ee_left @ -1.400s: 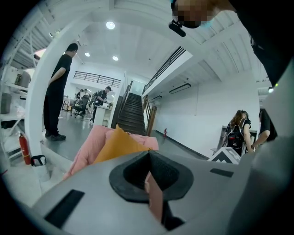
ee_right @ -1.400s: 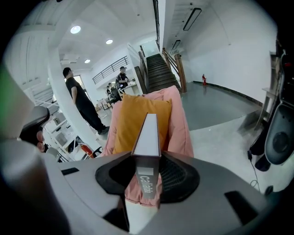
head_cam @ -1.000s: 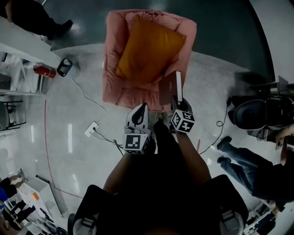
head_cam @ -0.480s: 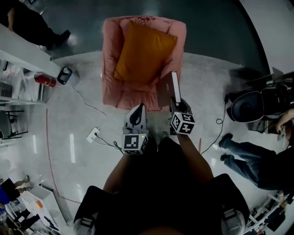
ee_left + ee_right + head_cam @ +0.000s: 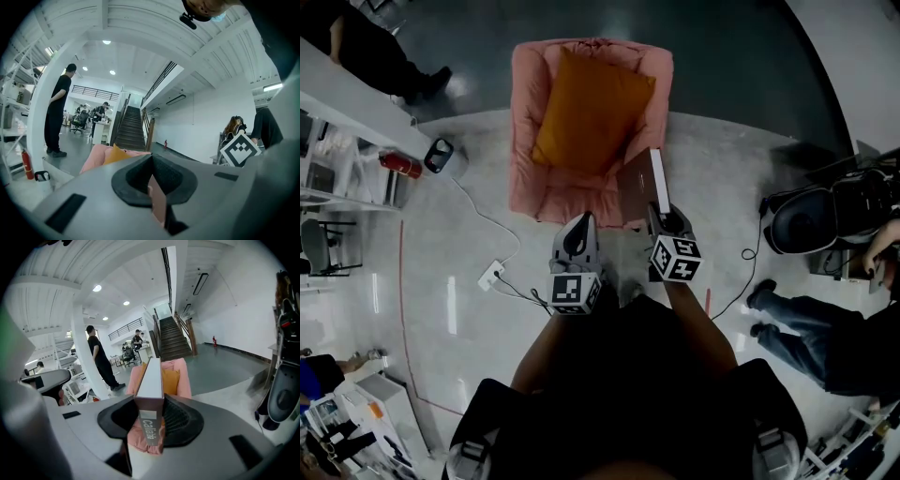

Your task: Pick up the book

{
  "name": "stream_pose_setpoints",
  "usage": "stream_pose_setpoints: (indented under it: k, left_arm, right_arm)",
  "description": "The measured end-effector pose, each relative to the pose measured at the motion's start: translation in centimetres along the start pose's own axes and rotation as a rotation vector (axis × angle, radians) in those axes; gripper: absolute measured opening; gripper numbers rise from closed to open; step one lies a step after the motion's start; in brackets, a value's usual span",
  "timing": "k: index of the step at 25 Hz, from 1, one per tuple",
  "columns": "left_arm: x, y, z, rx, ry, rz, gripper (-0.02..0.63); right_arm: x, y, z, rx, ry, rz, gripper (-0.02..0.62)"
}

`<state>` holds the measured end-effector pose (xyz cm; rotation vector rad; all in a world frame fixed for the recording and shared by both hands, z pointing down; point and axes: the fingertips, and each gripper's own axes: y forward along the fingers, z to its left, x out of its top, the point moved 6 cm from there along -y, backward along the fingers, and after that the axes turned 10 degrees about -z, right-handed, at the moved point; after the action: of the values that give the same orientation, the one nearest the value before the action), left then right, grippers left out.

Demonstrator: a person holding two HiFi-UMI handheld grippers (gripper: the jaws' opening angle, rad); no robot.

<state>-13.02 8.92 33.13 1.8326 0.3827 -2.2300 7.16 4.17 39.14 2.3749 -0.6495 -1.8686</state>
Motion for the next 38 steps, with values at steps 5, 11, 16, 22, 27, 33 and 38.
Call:
stream_pose_setpoints:
  k: [5,11,16,22,27,33,38]
  left_arm:
    - [0.6,-1.4,-2.2,0.01,0.01,-0.006,0.008]
    - [0.9,-3.1,-4.4,0.026,0.023,-0.023,0.008]
    - [0.7,-4.5,-6.7,0.028,0.037,-0.022,0.008]
    - [0.0,-6.2,-9.0,0.022,0.036,-0.006,0.008]
    - [0.1,-6.8,-9.6,0.037,0.041,-0.01,0.008]
    - [0.0,-7.1,-10.0,0.045,0.046,-0.017,0.008]
    - [0.1,-7.3,-10.0,0.041,0.04,-0.017,0.008]
  right_arm:
    - [0.5,-3.0,-0.5,0.04,-0.014,-0.011,0.147]
    - [0.9,-6.7,-1.5,0.063,-0.005,-0.031,0.147]
    - [1.4,-10.0,-1.7,0.095,0.008,-0.066,0.147]
    - [1.2,-12.5,-1.8,0.127,0.001,-0.075,0.147]
    - [1.2,-13.3,-2.0,0.144,-0.005,-0.08,0.147]
    - [1.3,-13.7,-2.2,0.149,-0.022,-0.086,0.147]
    - [1.2,-14.0,-2.1,0.145,-0.026,-0.081,0.147]
